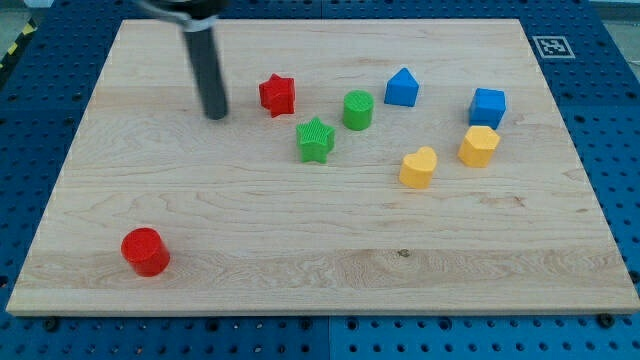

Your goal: Place the red circle parallel to red star

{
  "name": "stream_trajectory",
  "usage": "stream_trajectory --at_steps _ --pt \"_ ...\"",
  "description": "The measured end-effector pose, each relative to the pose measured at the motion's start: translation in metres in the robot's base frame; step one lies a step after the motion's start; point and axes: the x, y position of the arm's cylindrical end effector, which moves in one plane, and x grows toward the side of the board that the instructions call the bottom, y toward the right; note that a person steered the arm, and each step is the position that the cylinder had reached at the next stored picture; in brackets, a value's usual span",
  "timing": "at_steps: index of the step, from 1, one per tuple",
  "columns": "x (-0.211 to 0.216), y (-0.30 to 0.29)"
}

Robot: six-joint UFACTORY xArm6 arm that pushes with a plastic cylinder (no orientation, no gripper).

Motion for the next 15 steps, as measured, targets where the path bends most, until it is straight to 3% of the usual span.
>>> stream_trajectory --at_steps 2,3,4,6,8,15 --pt "0.101 -0.106" --pt "0.171 -0.115" --pt "0.233 -0.074" --pt "0.235 -0.008" --pt "0.233 -0.010" --pt "0.093 -0.040"
